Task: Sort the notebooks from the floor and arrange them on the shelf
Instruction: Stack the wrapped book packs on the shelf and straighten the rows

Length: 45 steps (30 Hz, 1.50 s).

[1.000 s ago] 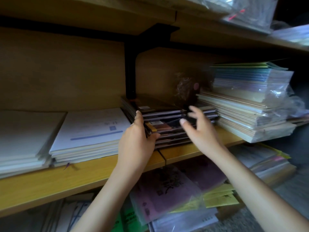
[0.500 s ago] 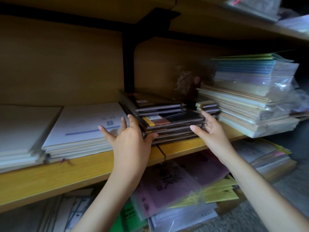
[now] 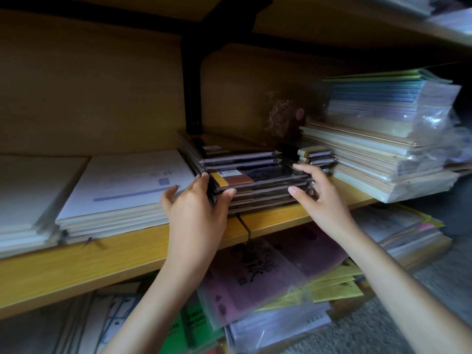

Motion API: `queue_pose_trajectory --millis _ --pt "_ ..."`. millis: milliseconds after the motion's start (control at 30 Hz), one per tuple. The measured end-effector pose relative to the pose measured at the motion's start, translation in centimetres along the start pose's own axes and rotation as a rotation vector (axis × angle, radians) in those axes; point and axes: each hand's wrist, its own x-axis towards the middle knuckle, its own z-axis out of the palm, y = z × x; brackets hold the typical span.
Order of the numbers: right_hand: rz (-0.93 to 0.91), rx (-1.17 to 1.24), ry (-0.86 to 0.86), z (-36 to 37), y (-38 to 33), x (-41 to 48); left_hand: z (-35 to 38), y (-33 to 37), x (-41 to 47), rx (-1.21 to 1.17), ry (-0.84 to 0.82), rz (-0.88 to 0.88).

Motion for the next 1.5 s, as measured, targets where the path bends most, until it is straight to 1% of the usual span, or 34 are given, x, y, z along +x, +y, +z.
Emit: queue_pose_trajectory --millis 267,367,500,567,667,800,867,1000,1200,1267,1300,1333,1367,1400,1433,1500 --pt "0.005 0.015 0.056 0.0 -0.2 0.1 -0.3 0.2 -0.1 -0.009 0.047 0.014" --pt "0.019 -0.003 0.084 0.0 -0.1 0.5 -0.6 0.7 0.2 0.047 0.019 -0.031" --pt "0.048 -0.002 0.094 -0.1 0.2 1.1 -0.7 1.3 1.0 -0.006 -0.042 -0.076" --pt "0.067 0.000 0.100 -0.1 0.2 1.2 -0.7 1.3 1.3 0.025 -0.069 -0.086" --pt "0.072 -0.026 0.101 0.1 -0.3 0.8 -1.0 1.5 1.2 0.094 -0.061 -0.072" --pt "0.063 -0.082 0.110 0.4 -1.1 0.1 -1.6 1.1 0.8 0.078 -0.038 -0.067" --pt "0.056 -0.093 0.093 0.5 -1.3 -0.3 -1.7 0.5 1.0 0.088 -0.053 -0.071" --pt "0.085 -0.013 -0.005 0.3 -1.3 -0.7 -1.5 -0.7 0.7 0.128 -0.122 -0.036" --pt "0.113 -0.171 -0.008 0.7 -2.2 -0.7 -1.2 -0.7 0.3 0.171 -0.098 -0.008" --pt "0.123 -0.221 0.059 1.4 -3.2 -1.3 -1.5 -0.7 0.2 0.196 -0.116 0.038" --pt "0.084 -0.260 0.140 1.9 -3.9 -2.0 -1.9 -0.8 0.0 0.190 -0.128 0.071" --pt "0.002 -0.293 0.235 2.7 -4.9 -2.7 -2.5 -1.0 -0.4 0.175 -0.134 0.109" --pt "-0.112 -0.307 0.319 3.4 -6.0 -3.5 -3.6 -1.4 -0.8 0.174 -0.127 0.152" --pt "-0.228 -0.306 0.367 4.2 -7.2 -4.2 -5.0 -2.1 -1.2 0.199 -0.104 0.194" --pt "-0.336 -0.309 0.361 5.0 -8.4 -4.8 -6.6 -2.9 -1.4 0.249 -0.075 0.228" --pt "-0.514 -0.348 0.246 6.4 -10.7 -5.6 -10.2 -5.5 -1.2 0.371 -0.041 0.257"
